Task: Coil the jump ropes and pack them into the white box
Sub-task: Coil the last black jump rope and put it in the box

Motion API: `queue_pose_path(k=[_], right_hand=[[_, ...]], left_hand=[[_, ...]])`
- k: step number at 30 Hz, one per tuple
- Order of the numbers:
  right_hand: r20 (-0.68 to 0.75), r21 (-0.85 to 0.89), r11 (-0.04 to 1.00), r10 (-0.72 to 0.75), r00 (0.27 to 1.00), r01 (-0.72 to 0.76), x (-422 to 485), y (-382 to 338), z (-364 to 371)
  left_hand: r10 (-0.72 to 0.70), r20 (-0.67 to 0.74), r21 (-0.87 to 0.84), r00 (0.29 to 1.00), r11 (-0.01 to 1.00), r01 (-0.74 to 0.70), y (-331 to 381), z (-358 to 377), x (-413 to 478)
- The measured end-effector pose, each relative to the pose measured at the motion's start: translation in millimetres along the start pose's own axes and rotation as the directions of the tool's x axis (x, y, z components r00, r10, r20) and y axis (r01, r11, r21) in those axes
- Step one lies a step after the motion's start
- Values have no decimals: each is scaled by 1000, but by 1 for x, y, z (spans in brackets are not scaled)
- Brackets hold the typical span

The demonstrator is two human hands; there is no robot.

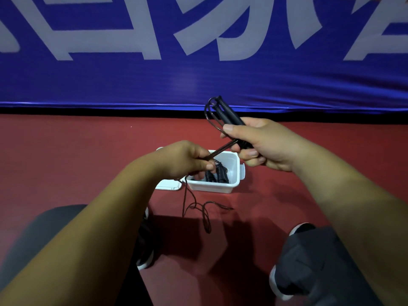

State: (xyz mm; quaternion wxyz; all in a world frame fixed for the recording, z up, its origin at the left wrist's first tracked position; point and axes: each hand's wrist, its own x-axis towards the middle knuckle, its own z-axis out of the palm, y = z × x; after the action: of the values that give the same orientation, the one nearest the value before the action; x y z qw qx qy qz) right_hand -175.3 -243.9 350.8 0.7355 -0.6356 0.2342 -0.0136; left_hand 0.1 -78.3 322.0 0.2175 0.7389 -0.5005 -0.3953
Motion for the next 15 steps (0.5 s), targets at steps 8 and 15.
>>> queue_pose_path(k=[8,15], right_hand=[[226,16,997,75,971,-81,-6,5,12],[572,-151,957,288,768,-246,-17,11,17]], left_hand=[[-32,-261,17,965,999,38,5,-4,4],[170,-253,-234,952,944,-231,15,-18,-7]])
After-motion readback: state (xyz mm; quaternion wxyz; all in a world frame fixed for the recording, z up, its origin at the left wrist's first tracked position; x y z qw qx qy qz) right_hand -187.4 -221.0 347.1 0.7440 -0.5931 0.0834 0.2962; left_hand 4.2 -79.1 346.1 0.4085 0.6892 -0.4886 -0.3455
